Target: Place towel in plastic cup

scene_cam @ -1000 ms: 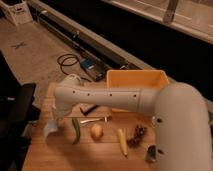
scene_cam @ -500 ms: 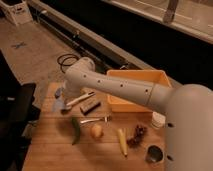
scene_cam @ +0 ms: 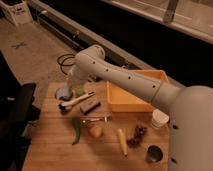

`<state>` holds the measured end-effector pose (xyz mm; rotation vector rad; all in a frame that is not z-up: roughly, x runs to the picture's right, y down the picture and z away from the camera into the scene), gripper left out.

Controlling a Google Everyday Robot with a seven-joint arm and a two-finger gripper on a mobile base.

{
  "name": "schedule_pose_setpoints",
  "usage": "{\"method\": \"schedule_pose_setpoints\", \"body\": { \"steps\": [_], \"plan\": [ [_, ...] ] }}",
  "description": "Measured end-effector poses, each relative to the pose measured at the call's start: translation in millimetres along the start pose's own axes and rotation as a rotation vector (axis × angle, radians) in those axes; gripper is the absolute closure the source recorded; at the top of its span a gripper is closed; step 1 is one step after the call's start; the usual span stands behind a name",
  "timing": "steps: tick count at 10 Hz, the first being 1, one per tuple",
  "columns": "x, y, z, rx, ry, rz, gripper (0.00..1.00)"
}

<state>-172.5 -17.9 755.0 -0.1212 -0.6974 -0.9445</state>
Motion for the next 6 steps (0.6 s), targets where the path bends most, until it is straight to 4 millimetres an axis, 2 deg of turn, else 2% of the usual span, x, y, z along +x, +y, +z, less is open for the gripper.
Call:
{"method": "schedule_pose_setpoints", "body": {
  "steps": [4, 6],
  "plan": [
    [1, -2, -1, 0.004, 0.008, -0.016, 1.0],
    [18, -11, -7, 0.037, 0.006, -0.036, 1.0]
  ]
}}
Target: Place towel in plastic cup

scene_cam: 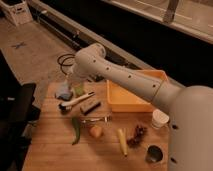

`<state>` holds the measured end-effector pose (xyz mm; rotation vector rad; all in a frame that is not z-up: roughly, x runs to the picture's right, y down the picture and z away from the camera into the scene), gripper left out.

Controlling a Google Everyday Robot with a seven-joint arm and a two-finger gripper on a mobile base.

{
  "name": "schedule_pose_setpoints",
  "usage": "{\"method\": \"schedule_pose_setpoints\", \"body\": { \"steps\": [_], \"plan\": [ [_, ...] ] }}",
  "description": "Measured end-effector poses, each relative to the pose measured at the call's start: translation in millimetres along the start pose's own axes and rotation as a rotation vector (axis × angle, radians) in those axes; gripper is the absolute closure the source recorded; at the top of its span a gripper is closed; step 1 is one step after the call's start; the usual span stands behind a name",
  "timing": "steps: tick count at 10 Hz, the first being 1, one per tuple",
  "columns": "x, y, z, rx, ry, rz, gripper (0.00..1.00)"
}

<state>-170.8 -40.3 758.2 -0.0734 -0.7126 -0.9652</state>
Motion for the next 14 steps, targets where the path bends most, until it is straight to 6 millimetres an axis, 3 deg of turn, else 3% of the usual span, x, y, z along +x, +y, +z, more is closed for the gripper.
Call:
{"method": "schedule_pose_setpoints", "body": {
  "steps": [3, 5, 8, 14],
  "plan": [
    [34, -5, 1, 0.092, -0.061, 0.025, 1.0],
    [42, -1, 9, 0.131, -0.108, 0.045, 1.0],
    [42, 5, 27, 0.139, -0.141, 0.048, 1.0],
    [46, 6, 30, 0.164, -0.133, 0.071, 1.0]
  ]
}}
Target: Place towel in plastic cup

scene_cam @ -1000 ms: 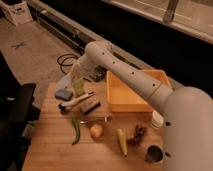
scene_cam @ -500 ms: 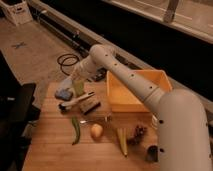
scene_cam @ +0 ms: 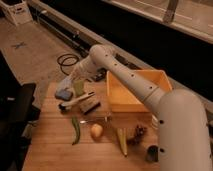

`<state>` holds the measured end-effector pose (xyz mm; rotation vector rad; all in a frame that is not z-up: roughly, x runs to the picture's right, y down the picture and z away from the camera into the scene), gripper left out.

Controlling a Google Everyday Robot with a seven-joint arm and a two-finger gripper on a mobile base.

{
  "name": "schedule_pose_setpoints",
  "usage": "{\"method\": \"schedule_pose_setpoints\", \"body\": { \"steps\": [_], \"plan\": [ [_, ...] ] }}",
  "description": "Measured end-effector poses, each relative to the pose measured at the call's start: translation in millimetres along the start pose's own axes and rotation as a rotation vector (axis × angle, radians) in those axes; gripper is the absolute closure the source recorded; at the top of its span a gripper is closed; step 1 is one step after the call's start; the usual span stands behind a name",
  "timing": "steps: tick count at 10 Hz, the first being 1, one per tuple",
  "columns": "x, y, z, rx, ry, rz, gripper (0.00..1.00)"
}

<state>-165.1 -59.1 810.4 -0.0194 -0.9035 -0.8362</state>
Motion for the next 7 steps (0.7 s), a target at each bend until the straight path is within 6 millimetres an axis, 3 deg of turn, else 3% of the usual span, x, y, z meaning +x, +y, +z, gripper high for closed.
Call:
{"method": "schedule_pose_setpoints", "body": {
  "steps": [3, 7],
  "plan": [
    [15, 11, 28, 0.047, 0.011, 0.018, 1.0],
    [35, 13, 40, 0.046, 0.084, 0.025, 1.0]
  ]
}}
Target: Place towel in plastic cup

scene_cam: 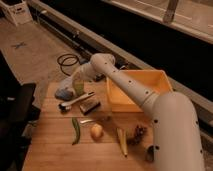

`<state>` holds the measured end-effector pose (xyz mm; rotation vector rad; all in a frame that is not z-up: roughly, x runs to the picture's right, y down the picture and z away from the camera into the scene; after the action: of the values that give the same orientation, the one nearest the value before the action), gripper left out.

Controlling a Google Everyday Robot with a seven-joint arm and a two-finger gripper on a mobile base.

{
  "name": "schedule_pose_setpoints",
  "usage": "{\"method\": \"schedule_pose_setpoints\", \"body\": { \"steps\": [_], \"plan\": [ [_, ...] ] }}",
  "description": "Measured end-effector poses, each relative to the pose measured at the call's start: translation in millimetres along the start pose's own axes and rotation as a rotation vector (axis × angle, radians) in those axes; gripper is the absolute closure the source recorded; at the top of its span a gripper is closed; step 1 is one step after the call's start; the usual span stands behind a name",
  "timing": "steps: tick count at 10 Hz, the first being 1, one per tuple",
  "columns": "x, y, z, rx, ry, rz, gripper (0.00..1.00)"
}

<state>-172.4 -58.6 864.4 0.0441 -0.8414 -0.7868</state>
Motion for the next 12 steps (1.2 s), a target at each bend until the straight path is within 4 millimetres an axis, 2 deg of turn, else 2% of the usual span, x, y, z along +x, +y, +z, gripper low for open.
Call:
{"method": "schedule_pose_setpoints", "body": {
  "steps": [6, 7, 8, 9, 10, 11, 12],
  "plan": [
    [31, 22, 3, -0.01, 0.042, 0.074, 1.0],
    [36, 27, 5, -0.019, 0.035, 0.091, 0.95],
    [37, 36, 11, -0.04, 0.017, 0.111, 0.82],
    [36, 40, 14, -0.048, 0.009, 0.118, 0.76],
    [33, 44, 16, -0.061, -0.005, 0.123, 0.64],
    [28, 46, 14, -0.071, -0.016, 0.12, 0.52],
    [25, 47, 12, -0.077, -0.023, 0.116, 0.44]
  ]
}}
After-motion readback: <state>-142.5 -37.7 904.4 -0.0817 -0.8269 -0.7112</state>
